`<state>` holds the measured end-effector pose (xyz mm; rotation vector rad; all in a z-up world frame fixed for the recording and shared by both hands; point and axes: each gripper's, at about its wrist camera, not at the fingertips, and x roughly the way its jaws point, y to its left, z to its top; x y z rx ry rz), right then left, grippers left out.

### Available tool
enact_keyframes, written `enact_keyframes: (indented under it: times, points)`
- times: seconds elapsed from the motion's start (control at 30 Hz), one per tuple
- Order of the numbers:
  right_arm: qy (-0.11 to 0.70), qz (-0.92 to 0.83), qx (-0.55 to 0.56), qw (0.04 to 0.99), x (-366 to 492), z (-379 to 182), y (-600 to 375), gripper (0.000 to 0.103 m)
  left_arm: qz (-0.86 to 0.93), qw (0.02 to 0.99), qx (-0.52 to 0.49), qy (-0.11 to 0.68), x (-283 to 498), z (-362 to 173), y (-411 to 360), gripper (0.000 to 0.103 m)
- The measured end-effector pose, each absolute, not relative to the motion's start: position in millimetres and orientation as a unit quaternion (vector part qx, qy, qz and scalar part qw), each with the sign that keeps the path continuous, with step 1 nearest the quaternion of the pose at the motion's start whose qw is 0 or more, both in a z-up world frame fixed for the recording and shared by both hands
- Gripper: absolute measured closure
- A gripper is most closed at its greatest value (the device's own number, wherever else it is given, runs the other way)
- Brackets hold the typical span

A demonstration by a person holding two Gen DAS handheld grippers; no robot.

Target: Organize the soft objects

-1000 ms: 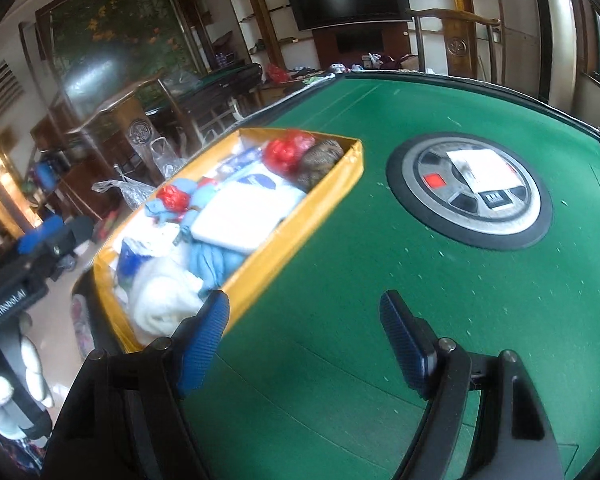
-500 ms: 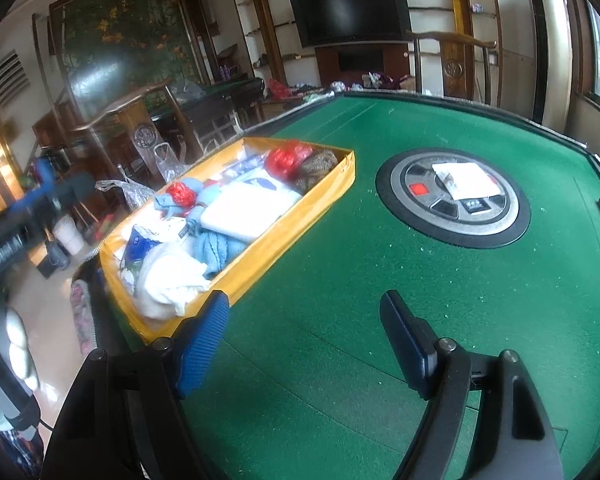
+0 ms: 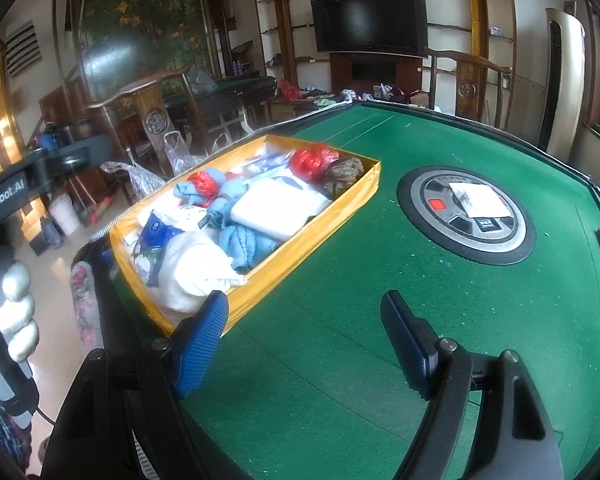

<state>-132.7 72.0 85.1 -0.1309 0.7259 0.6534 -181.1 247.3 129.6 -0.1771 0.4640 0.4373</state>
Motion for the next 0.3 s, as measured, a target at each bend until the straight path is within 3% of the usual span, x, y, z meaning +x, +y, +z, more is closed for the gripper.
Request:
enact_keyframes:
  times: [0.3]
  points:
    - [0.357, 0.321, -0.072, 0.874, -129, 82, 82, 0.029, 0.22, 0.936, -0.089, 0.259, -164, 115, 252, 0.0]
